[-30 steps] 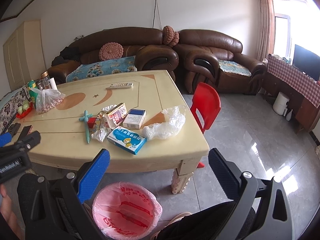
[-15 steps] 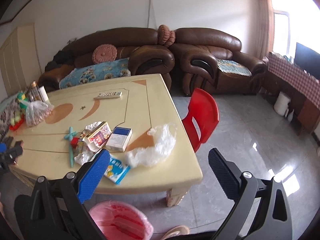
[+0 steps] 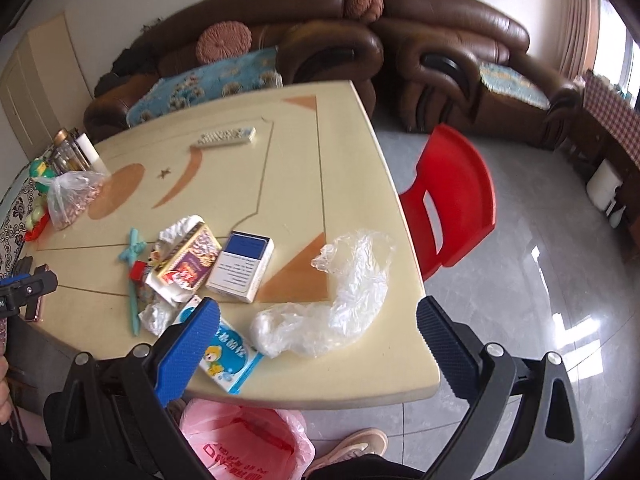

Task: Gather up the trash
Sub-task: 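Move the left tool to the blue clay sword while the right tool approaches the clear plastic bag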

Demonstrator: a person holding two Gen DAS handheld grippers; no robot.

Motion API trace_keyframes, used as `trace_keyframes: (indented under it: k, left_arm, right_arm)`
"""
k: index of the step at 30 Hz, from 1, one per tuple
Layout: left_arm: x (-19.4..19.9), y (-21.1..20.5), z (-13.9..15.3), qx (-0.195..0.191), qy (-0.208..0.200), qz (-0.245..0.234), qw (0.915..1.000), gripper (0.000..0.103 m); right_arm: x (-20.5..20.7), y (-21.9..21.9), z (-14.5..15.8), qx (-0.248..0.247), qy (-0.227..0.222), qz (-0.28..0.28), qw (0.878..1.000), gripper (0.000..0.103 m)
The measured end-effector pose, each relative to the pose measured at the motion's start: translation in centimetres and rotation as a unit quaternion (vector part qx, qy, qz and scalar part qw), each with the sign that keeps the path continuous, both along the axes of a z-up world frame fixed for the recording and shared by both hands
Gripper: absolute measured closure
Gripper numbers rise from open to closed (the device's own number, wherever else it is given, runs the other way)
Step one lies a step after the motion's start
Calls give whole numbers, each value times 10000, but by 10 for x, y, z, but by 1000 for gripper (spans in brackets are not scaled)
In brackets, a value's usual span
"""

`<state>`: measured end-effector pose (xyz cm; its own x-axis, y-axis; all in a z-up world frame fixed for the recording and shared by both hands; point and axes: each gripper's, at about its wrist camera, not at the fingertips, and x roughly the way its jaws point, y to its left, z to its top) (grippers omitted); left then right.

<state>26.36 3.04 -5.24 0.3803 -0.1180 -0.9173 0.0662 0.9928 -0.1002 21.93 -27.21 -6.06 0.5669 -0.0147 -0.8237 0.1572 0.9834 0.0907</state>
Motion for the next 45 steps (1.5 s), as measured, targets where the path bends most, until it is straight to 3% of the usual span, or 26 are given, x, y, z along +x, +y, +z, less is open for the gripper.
trace_keyframes:
  k: [10,30,45]
  left_arm:
    - [57,20,-46,-403,604,557,9958,6]
    - [111,18,-99,-190,1239,844,9885,6]
    - [140,19,-136,-47,1530,996,9832,6]
  right_arm:
    - [38,-16,-39,390,502,38,9980,6]
    - [85,-29,-83,503,1087,-98,9928,6]
    - [94,-34,-114,601,1419,-116,9880,6]
